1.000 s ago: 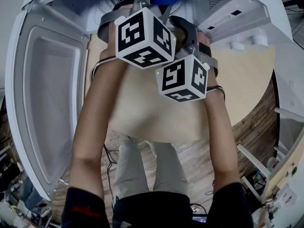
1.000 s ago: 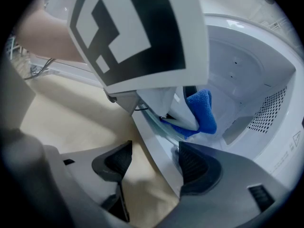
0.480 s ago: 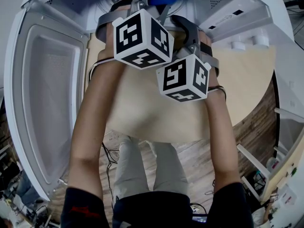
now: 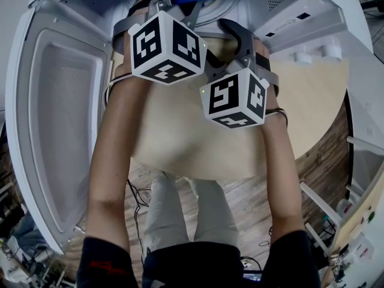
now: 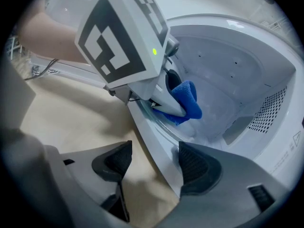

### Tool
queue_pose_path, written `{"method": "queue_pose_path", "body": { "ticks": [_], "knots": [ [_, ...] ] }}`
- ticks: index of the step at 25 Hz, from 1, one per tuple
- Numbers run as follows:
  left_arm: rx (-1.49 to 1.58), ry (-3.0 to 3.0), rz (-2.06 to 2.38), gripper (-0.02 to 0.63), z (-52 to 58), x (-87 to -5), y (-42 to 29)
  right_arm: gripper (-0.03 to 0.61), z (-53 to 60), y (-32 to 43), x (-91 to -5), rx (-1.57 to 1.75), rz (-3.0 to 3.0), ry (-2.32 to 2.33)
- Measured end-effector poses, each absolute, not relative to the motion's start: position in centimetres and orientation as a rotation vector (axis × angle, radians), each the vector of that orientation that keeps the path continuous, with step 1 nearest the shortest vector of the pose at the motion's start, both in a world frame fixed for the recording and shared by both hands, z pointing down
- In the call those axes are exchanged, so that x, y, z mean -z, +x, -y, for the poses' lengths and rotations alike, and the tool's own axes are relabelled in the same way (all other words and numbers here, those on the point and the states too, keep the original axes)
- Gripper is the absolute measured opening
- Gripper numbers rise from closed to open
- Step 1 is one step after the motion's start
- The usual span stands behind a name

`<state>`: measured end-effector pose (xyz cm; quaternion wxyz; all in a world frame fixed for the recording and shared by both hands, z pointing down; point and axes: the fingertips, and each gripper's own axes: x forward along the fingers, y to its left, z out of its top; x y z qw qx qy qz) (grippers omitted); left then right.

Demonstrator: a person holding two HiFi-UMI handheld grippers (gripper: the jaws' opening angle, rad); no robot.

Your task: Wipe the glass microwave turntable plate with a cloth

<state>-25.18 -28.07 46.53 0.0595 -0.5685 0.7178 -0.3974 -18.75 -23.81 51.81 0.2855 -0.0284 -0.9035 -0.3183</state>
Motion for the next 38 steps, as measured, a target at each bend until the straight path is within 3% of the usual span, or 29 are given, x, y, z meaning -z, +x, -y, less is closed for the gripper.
{"method": "queue_pose_path", "body": {
  "ticks": [16, 31, 38],
  "knots": [
    [1.154, -1.615, -2.317, 0.054, 24.7, -46.4, -28.3, 0.287, 23.9, -18.8, -51.8, 0.853, 2.413, -0.066],
    [1.171, -1.697, -2.321, 0.054, 23.2, -46.0, -26.6, 0.288, 23.6, -18.9, -51.1, 0.692, 2.428, -0.020],
    [0.971, -1.782, -2.467, 0.054, 20.5, -44.5, -24.4, 0.287, 22.2, -16.5, -49.6, 0.570, 2.403, 0.016]
  ]
}}
